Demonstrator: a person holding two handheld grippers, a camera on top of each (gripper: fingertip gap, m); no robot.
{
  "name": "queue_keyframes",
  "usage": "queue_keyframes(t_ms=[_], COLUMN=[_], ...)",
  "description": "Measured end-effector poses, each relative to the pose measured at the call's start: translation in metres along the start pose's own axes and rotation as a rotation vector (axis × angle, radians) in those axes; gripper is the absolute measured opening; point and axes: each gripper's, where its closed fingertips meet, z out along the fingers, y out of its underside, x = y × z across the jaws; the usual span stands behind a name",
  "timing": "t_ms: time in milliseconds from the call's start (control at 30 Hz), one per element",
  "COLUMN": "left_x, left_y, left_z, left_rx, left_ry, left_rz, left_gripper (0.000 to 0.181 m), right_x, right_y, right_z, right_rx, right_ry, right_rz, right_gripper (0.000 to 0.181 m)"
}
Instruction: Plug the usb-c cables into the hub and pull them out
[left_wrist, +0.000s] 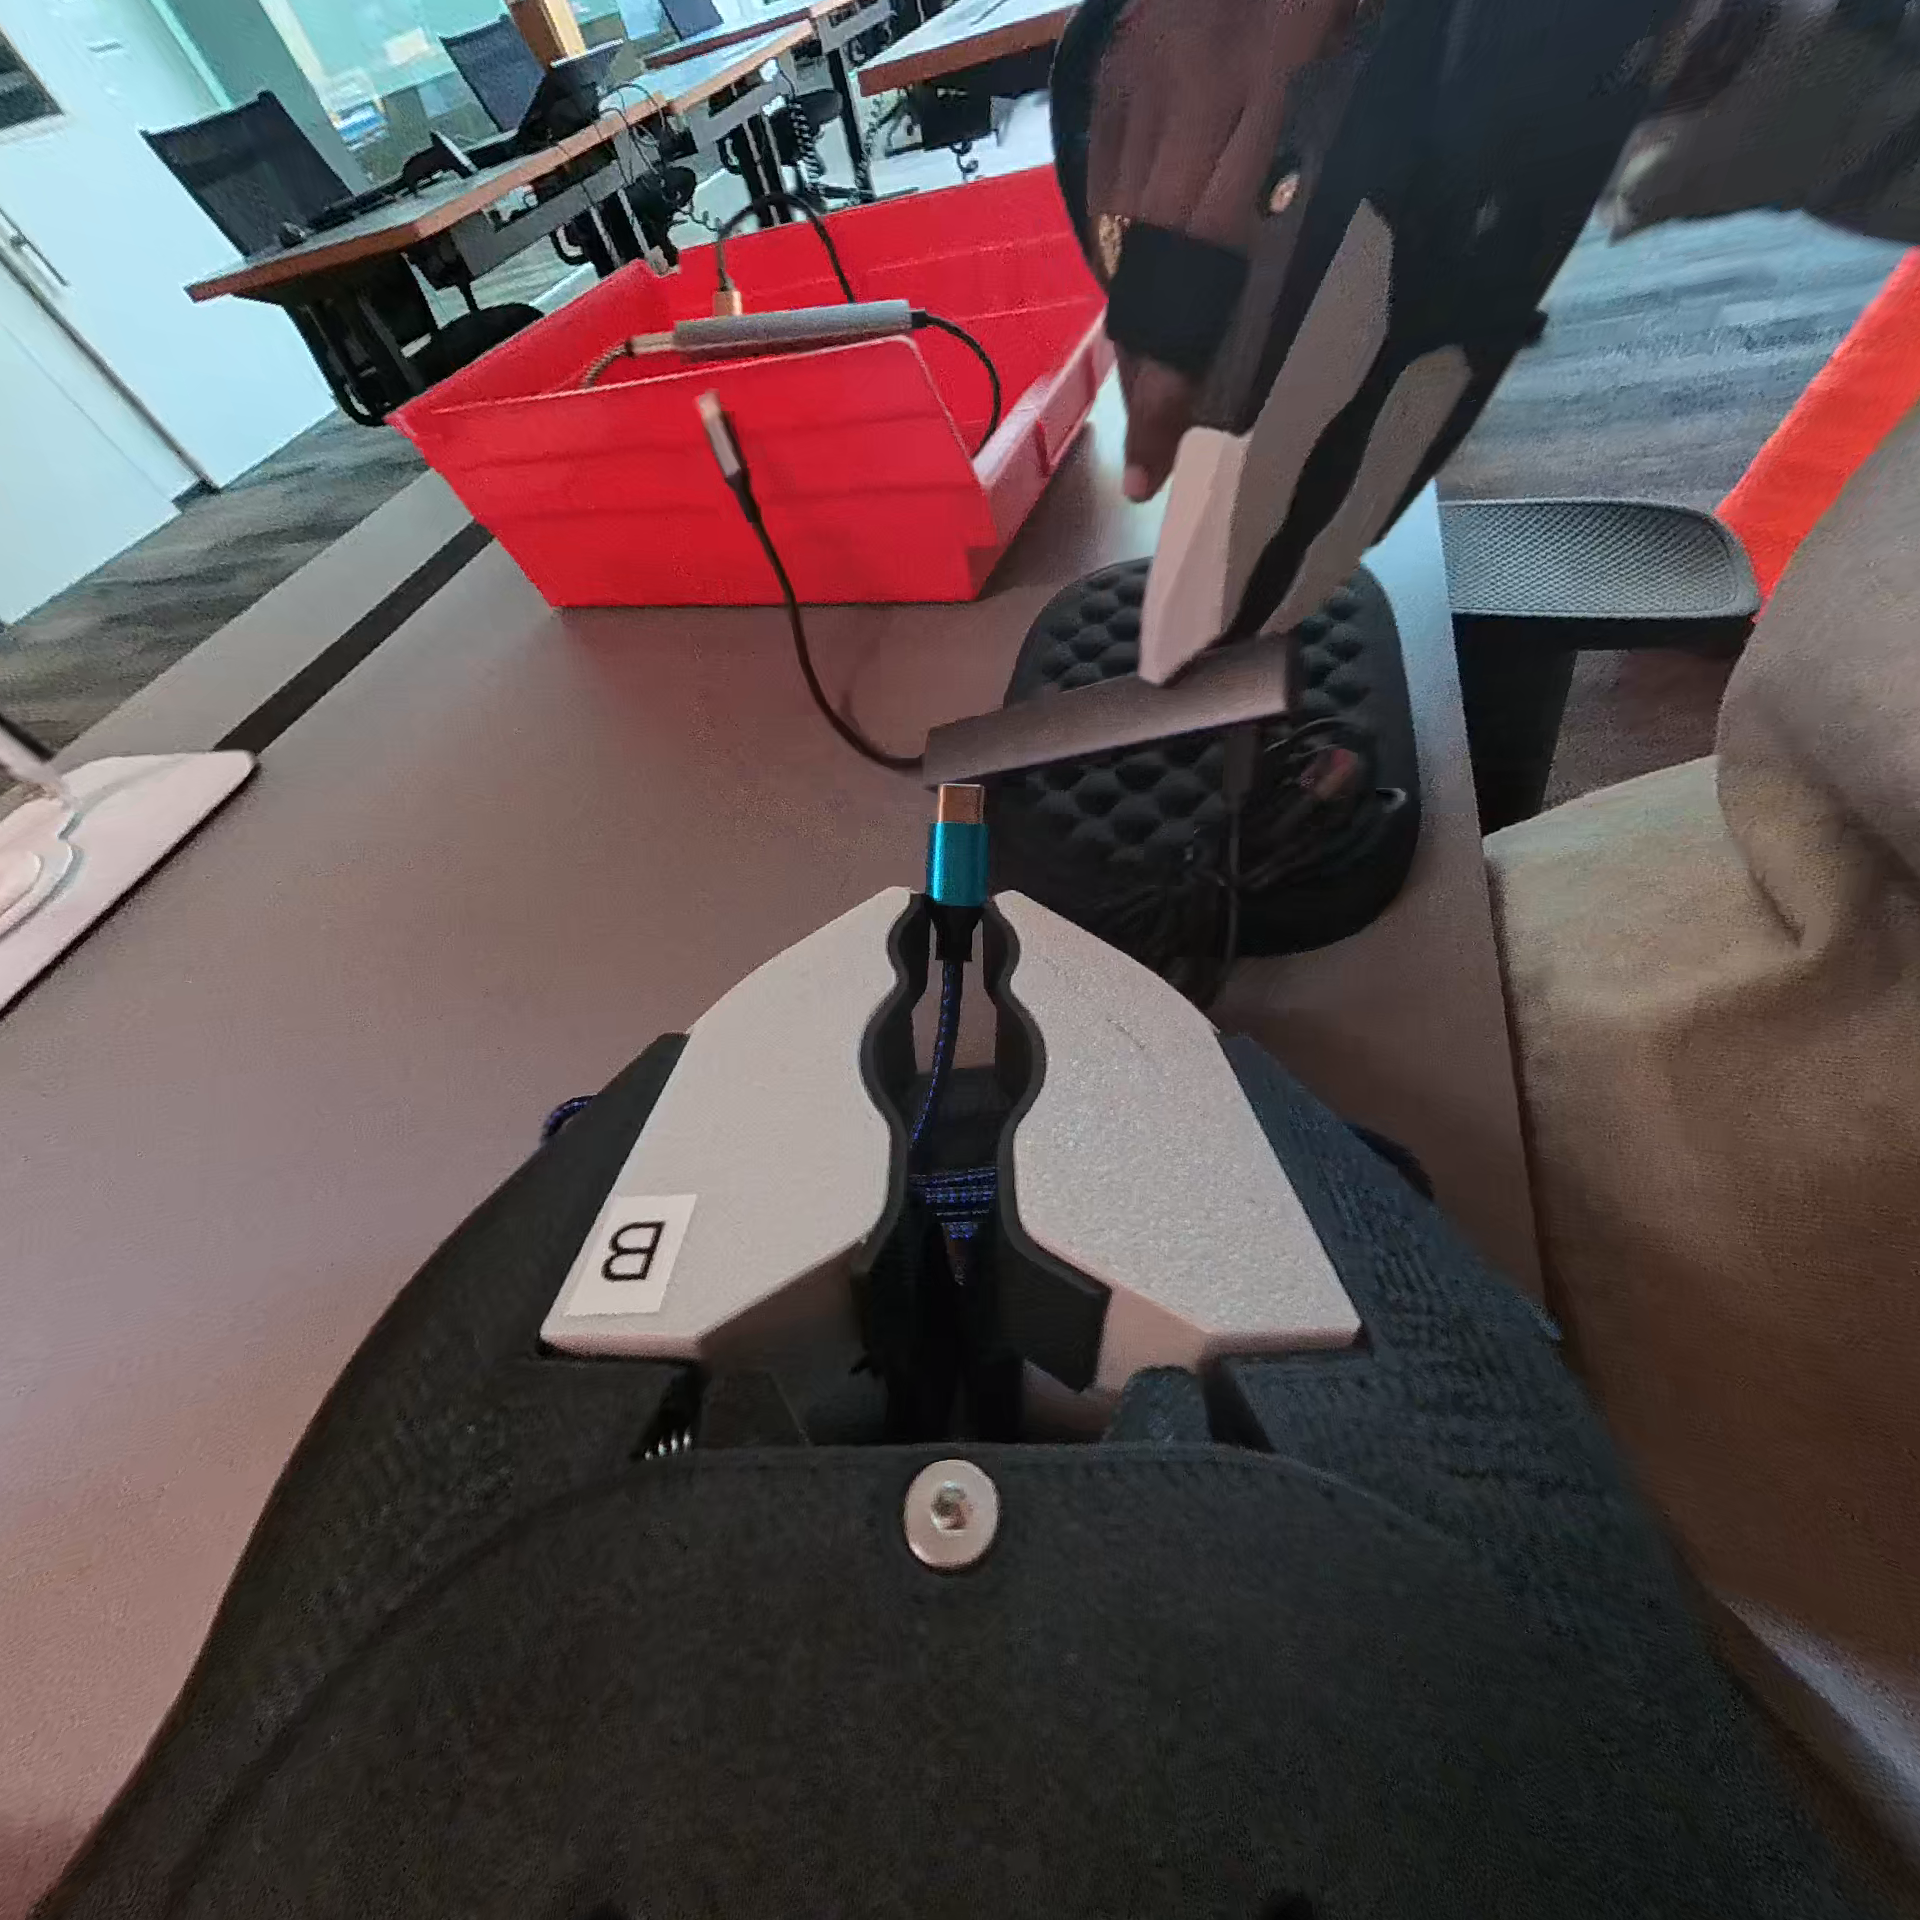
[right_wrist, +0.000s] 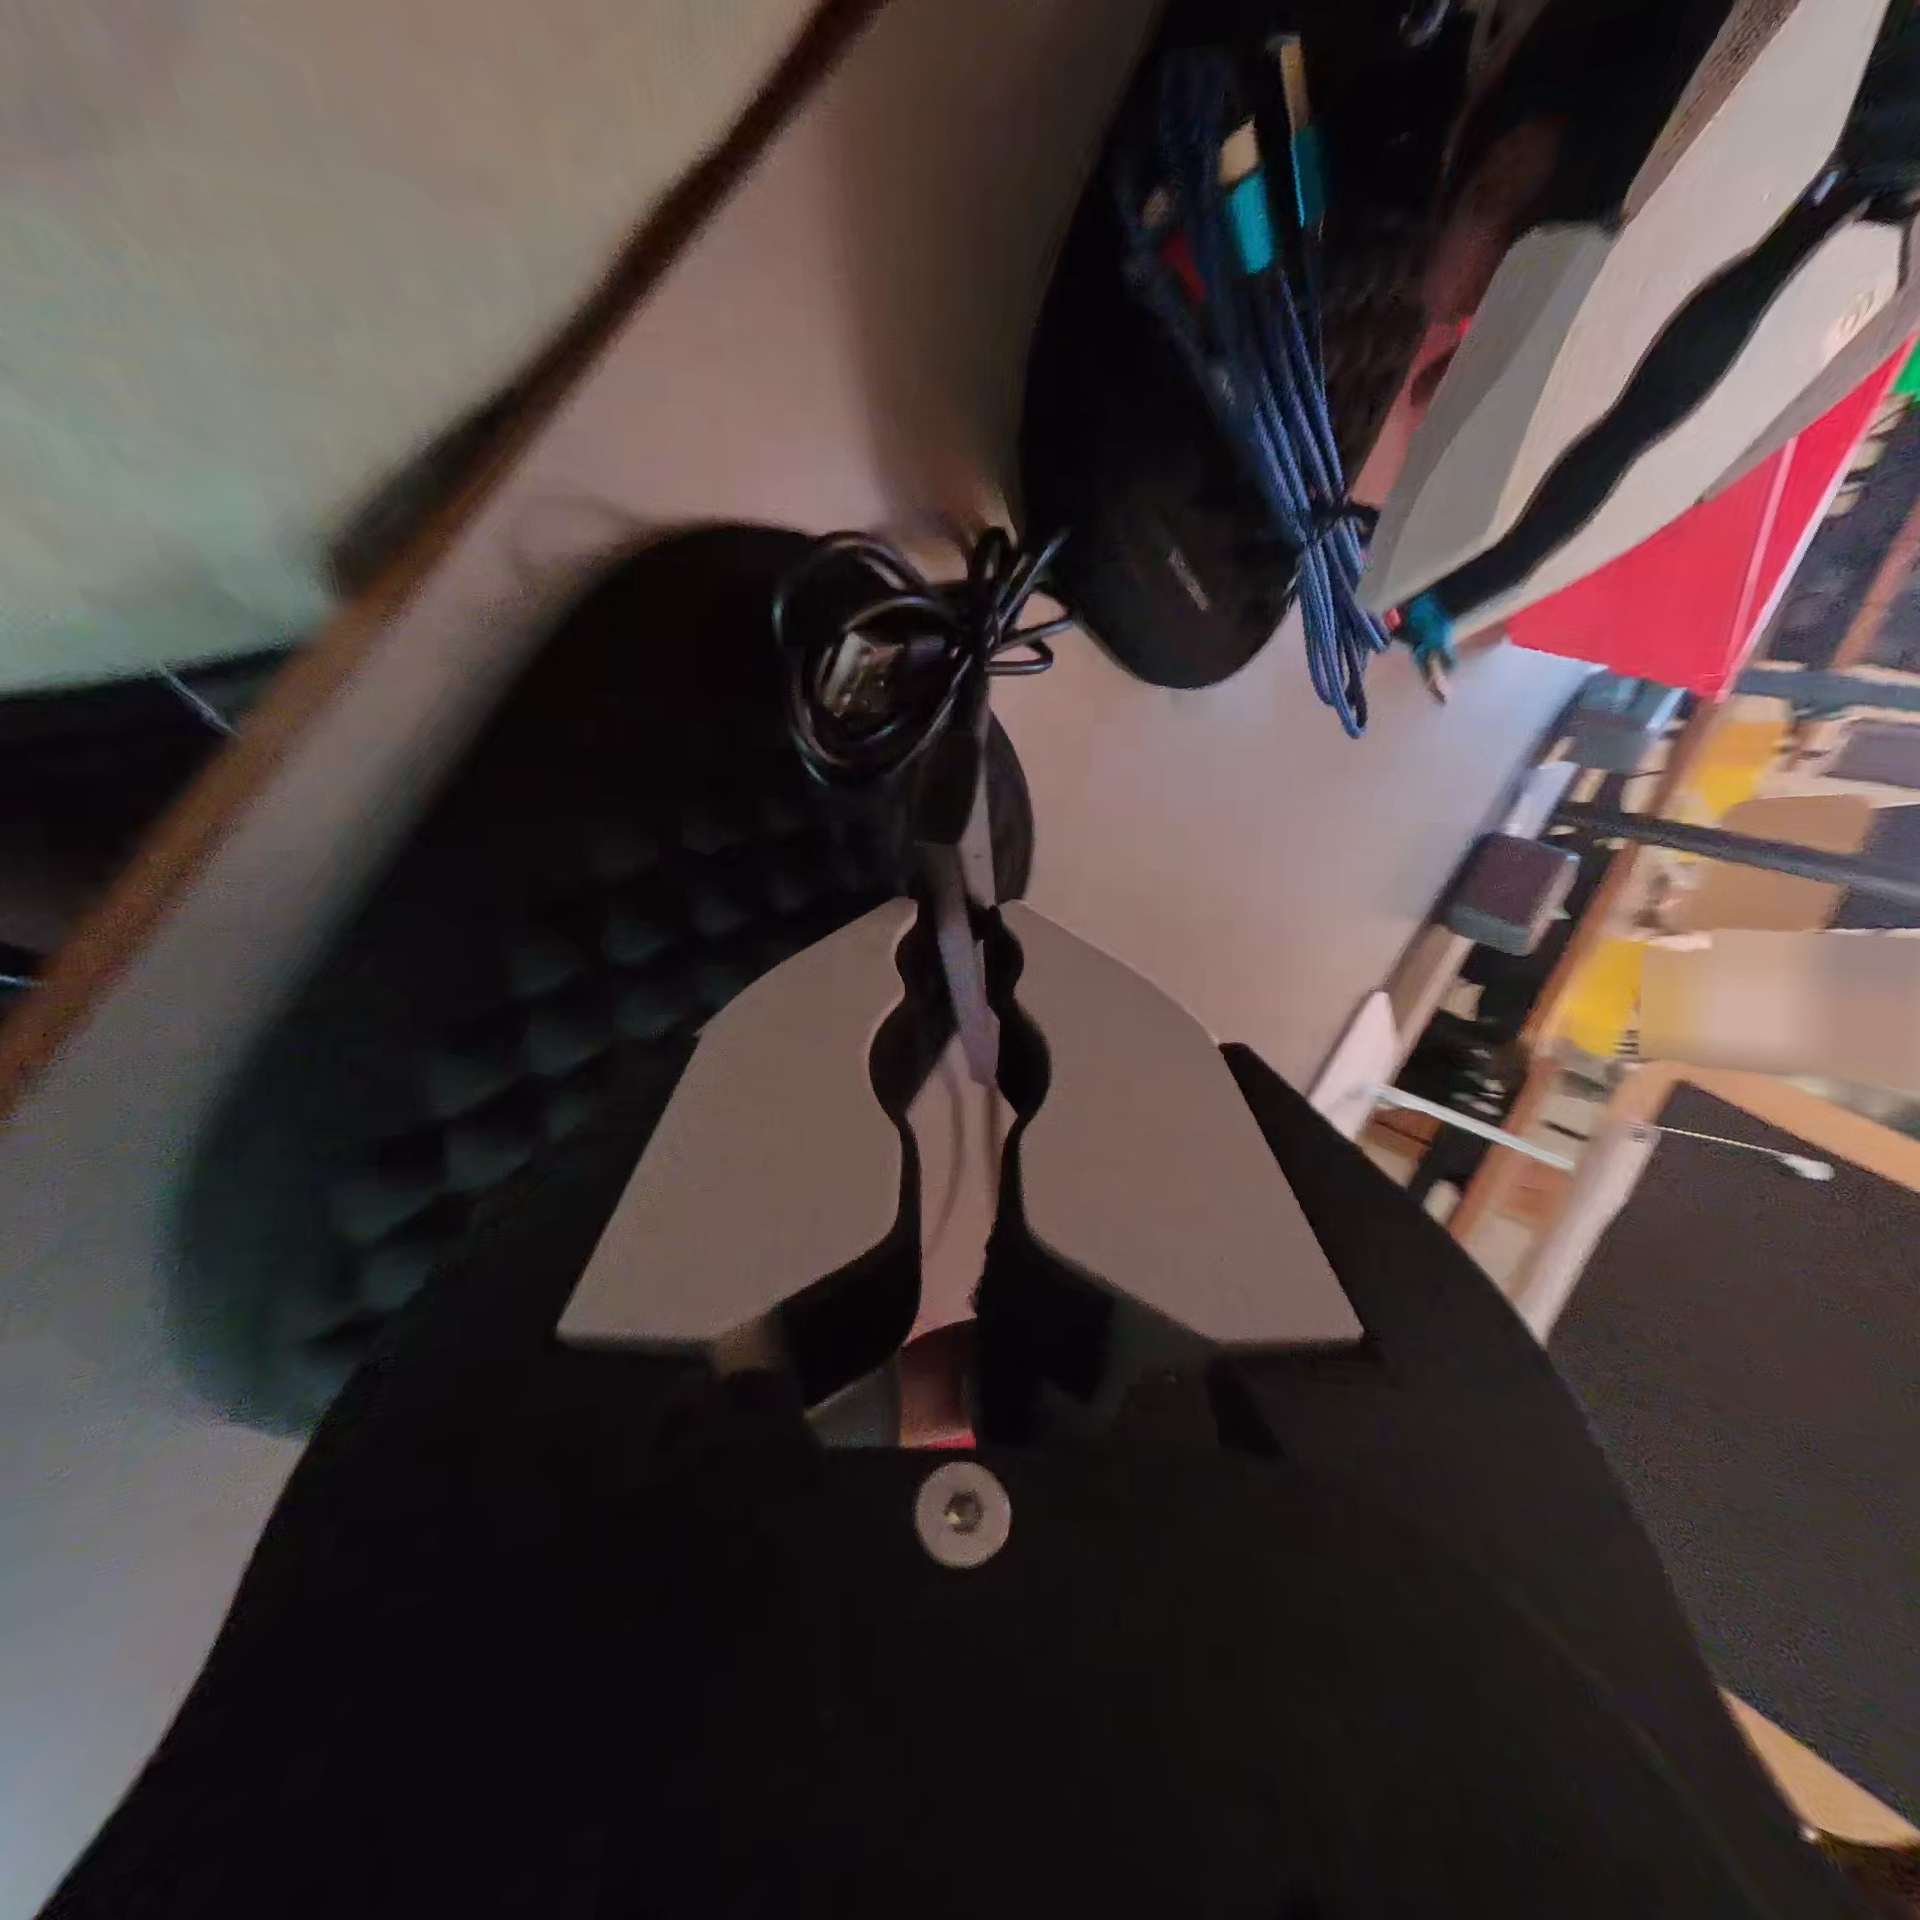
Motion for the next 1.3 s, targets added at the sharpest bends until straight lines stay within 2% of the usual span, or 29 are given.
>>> queue_keyframes(t_ms=[100, 133, 267, 367, 533, 600, 700, 867, 933, 1000, 1133, 1300], left_x=[0.007, 0.009, 0.016, 0.015, 0.014, 0.014, 0.015, 0.018, 0.019, 0.022, 0.028, 0.025], left_y=[0.003, 0.006, 0.013, 0.011, 0.010, 0.011, 0.012, 0.011, 0.010, 0.003, -0.016, -0.010], left_z=[0.016, 0.020, 0.025, 0.023, 0.021, 0.022, 0.021, 0.022, 0.022, 0.021, 0.020, 0.028], left_rx=[-0.062, -0.091, -0.134, -0.111, -0.081, -0.084, -0.084, -0.091, -0.092, -0.073, -0.027, -0.103], left_ry=[0.021, 0.017, 0.021, 0.023, 0.042, 0.044, 0.044, 0.065, 0.069, 0.086, 0.125, 0.082], left_rz=[0.039, 0.065, 0.112, 0.107, 0.065, 0.067, 0.076, 0.080, 0.079, 0.053, -0.109, -0.103], left_gripper=[0.008, 0.008, 0.008, 0.008, 0.008, 0.008, 0.008, 0.008, 0.008, 0.008, 0.008, 0.008], right_x=[-0.015, -0.016, -0.009, -0.010, -0.004, -0.014, -0.010, 0.027, 0.036, 0.039, 0.052, 0.057], right_y=[-0.019, -0.021, -0.005, 0.006, -0.006, -0.005, -0.004, -0.011, -0.015, -0.016, -0.009, -0.006], right_z=[-0.001, 0.000, 0.005, 0.012, 0.026, 0.031, 0.029, 0.005, 0.001, 0.001, -0.002, -0.001], right_rx=[0.063, 0.086, 0.120, 0.123, 0.215, 0.252, 0.271, 0.229, 0.186, 0.150, 0.080, 0.062], right_ry=[-0.109, -0.120, -0.104, -0.116, -0.144, -0.205, -0.101, 0.289, 0.391, 0.443, 0.550, 0.603], right_rz=[0.096, 0.112, 0.104, -0.056, -0.267, -0.305, -0.277, -0.200, -0.185, -0.146, -0.048, 0.048], right_gripper=[0.015, 0.026, 0.047, 0.046, 0.044, 0.022, 0.014, 0.009, 0.010, 0.009, 0.009, 0.009])
